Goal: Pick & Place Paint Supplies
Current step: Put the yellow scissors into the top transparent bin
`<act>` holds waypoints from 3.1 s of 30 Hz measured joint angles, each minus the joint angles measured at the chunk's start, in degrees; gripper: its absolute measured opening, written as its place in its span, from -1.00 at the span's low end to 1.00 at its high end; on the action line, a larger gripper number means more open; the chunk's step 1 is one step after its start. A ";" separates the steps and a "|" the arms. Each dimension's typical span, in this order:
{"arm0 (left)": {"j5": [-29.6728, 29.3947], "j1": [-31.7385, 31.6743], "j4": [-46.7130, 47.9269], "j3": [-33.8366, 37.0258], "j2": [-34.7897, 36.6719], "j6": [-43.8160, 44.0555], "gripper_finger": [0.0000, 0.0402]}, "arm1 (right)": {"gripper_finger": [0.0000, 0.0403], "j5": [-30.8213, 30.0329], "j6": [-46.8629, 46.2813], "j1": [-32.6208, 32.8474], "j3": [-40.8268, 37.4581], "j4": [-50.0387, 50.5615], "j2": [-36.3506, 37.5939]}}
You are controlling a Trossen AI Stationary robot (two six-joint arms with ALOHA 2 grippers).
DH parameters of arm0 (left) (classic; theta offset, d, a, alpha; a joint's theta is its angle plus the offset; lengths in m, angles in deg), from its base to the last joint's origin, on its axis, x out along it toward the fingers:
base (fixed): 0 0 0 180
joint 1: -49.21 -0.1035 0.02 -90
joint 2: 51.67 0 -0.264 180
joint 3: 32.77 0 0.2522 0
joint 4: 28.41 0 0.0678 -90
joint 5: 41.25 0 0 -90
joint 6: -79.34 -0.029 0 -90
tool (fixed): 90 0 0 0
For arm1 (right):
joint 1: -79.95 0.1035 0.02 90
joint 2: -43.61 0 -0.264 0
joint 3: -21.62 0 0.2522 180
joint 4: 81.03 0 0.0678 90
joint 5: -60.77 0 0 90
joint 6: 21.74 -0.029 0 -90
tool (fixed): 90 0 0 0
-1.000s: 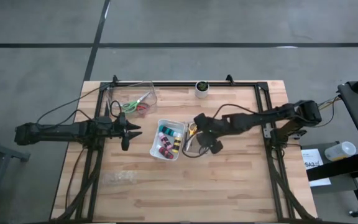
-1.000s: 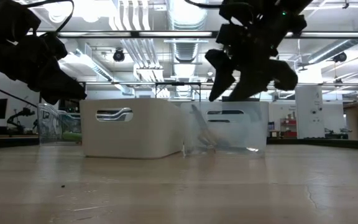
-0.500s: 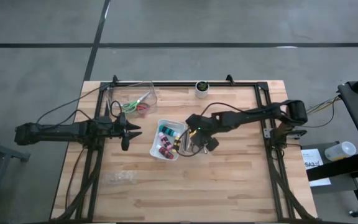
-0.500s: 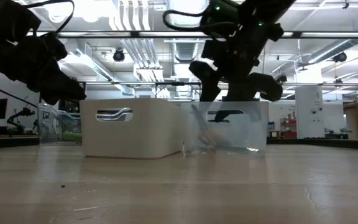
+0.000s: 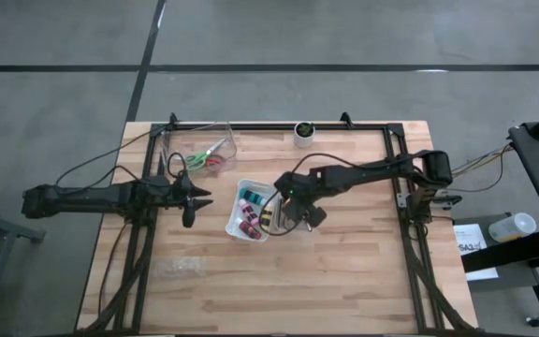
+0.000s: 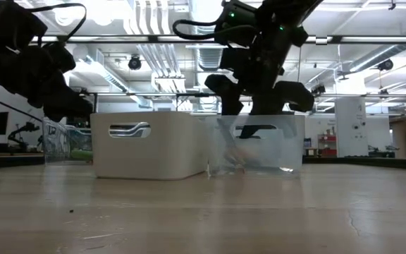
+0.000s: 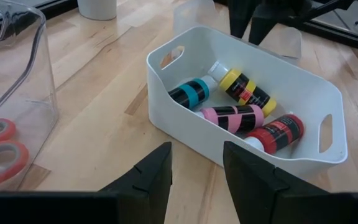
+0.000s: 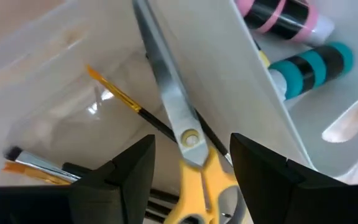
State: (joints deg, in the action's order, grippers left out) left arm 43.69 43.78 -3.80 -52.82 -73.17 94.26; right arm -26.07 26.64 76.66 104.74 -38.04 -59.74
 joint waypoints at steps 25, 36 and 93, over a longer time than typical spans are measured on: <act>0.00 0.00 0.56 0.00 0.00 0.00 -0.25 | 0.02 0.30 1.11 -0.55 -0.59 -3.14 -3.37; 0.00 0.01 1.07 0.00 -0.02 0.00 -0.25 | 0.02 0.28 1.11 -0.52 -1.26 -5.19 -3.37; 0.01 0.01 1.52 0.00 -0.01 0.00 -0.25 | -0.71 -1.68 -0.43 -0.46 -2.62 -6.95 -3.26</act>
State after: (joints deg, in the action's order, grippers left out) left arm 43.69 43.78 -2.28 -52.82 -73.18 94.26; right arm -27.75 26.21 76.20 102.12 -44.99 -62.99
